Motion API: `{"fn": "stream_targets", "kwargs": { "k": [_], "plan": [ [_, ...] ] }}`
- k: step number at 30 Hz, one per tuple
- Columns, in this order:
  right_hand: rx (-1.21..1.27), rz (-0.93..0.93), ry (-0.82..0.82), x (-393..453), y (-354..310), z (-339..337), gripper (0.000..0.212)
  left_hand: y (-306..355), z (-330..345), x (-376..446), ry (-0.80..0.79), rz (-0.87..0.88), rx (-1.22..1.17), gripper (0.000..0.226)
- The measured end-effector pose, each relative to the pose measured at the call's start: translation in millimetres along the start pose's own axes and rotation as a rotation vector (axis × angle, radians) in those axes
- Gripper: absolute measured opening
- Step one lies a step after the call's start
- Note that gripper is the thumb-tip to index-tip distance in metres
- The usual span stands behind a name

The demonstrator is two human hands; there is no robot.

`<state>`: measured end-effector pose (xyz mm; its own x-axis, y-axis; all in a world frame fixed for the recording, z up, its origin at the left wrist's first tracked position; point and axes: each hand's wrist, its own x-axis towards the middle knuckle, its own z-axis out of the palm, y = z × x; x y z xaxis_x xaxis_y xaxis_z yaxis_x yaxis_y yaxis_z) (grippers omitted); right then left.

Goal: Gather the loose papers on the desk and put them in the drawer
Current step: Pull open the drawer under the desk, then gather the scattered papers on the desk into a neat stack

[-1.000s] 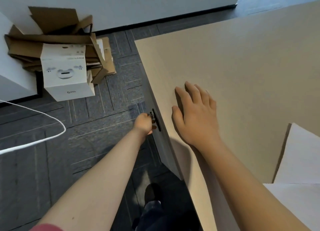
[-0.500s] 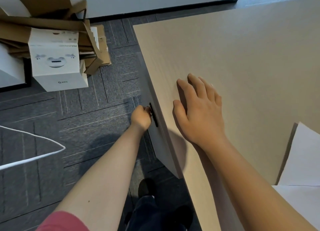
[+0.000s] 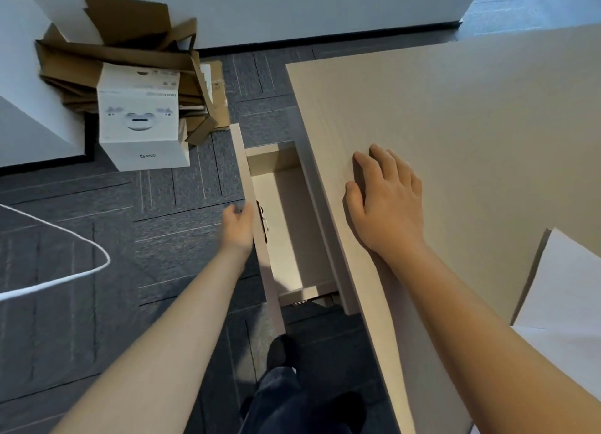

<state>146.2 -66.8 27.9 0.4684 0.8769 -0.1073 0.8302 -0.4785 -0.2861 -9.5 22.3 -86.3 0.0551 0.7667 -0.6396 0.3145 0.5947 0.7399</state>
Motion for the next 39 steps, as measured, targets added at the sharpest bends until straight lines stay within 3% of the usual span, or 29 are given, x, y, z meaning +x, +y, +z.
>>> {"fn": "stream_targets", "kwargs": {
  "k": [3, 7, 12, 20, 23, 27, 32, 39],
  "plan": [
    [0.021, 0.014, -0.012, -7, -5, -3, 0.046, -3, 4, -34, -0.087, 0.104, 0.147, 0.073],
    [0.037, -0.009, -0.046, -22, -8, -2, 0.046, -18, 2, -42, -0.142, 0.155, 0.39, 0.09],
    [0.069, -0.005, -0.04, -36, -8, -1, 0.047, -14, -8, -53, -0.107, 0.149, 0.579, 0.083],
    [0.14, 0.018, -0.082, -35, -7, -8, 0.046, -13, -49, -56, 0.197, 0.061, 0.855, 0.072],
    [0.261, 0.05, -0.106, -35, -3, -19, 0.039, 3, -58, -62, 0.257, 0.044, 0.91, 0.056],
    [0.534, 0.21, -0.067, -46, 9, -51, 0.035, 52, -34, -86, 0.066, 0.267, 0.718, 0.043],
    [0.548, 0.31, 0.087, -92, 59, -108, 0.034, 116, 41, -153, -0.186, 0.517, 0.612, 0.033],
    [0.531, 0.6, 0.272, -223, 172, -157, 0.034, 91, 157, -269, -0.531, 0.63, 0.76, 0.035]
  ]
}}
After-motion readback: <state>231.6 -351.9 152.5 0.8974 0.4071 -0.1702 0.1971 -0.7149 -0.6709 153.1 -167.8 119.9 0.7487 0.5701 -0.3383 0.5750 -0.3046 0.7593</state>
